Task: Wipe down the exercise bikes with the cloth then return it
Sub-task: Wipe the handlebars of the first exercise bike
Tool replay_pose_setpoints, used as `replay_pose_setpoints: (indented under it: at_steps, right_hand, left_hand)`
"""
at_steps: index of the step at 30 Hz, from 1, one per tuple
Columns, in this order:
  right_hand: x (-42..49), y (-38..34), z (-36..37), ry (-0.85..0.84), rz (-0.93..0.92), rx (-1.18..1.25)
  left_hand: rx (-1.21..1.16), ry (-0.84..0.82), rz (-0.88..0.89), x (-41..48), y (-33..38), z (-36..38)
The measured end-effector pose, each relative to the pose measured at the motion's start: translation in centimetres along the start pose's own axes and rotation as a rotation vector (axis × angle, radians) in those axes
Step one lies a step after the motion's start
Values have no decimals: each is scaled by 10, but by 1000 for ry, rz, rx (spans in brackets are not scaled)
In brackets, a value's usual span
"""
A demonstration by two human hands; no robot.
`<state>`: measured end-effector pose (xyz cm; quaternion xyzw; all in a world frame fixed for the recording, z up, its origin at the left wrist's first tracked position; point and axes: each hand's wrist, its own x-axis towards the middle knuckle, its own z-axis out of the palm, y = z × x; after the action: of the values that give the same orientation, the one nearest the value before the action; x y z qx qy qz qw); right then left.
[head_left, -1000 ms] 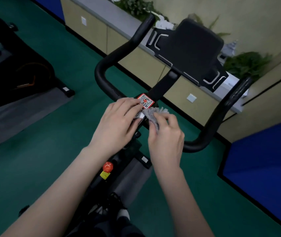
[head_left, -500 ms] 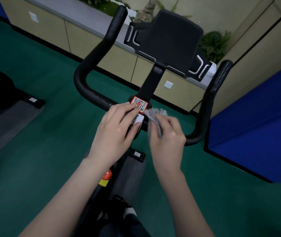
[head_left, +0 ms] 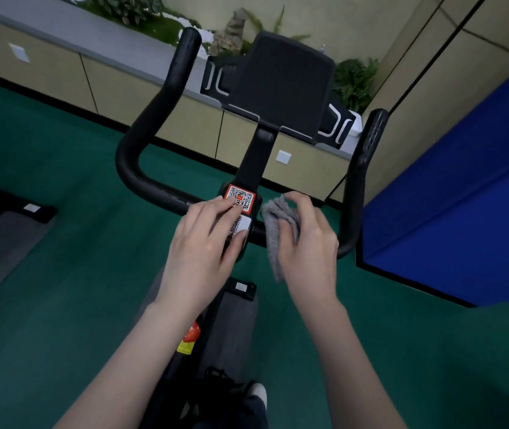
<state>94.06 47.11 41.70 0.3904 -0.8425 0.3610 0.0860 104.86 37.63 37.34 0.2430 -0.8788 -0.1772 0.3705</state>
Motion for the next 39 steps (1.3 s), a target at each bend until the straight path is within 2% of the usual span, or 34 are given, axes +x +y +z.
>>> replay_pose_setpoints:
  at_steps: [9,13,19,30,36,39]
  right_hand:
    - [-6,13,-10,2,-77,-130]
    - [-10,16,-12,42,-72,-95]
    - [8,10,-5,-14,-36,-50]
    - [-20,31,-26,-68,-61,-182]
    - [-11,8,-6,-65,-42,-131]
    - [3,-4,4,-144,-38,-102]
  left_hand:
    - [-8,-15,8,-1,-3,0]
    - [0,-26,-6,-2,-3,0]
    - [8,-38,-5,-1,-2,-1]
    - [-6,-31,-1,-3,-4,1]
    - [0,-15,-2,-3,-2,2]
    - [2,-16,7,-2,-2,2]
